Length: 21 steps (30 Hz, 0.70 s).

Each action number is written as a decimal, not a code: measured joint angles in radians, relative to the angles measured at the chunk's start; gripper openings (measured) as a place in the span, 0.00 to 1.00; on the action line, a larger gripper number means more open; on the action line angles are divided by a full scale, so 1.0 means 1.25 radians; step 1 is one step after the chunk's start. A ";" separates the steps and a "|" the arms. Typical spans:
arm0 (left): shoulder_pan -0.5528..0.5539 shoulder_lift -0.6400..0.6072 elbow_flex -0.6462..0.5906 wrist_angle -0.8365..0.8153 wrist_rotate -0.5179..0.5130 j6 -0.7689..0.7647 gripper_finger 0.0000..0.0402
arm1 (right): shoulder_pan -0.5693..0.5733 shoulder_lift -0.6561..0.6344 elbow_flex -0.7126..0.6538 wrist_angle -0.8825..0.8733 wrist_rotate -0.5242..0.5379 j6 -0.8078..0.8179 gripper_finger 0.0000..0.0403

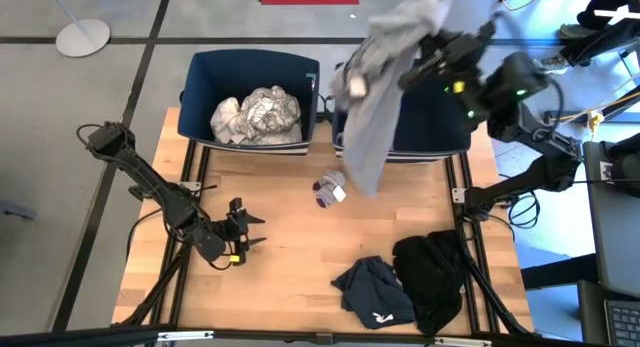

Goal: Sort clothes
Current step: Put the grey jacket into the left laundry organizer

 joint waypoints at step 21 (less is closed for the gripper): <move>0.000 0.000 0.000 0.000 -0.029 0.006 0.56 | -0.186 -0.006 0.001 -0.146 0.074 -0.015 0.10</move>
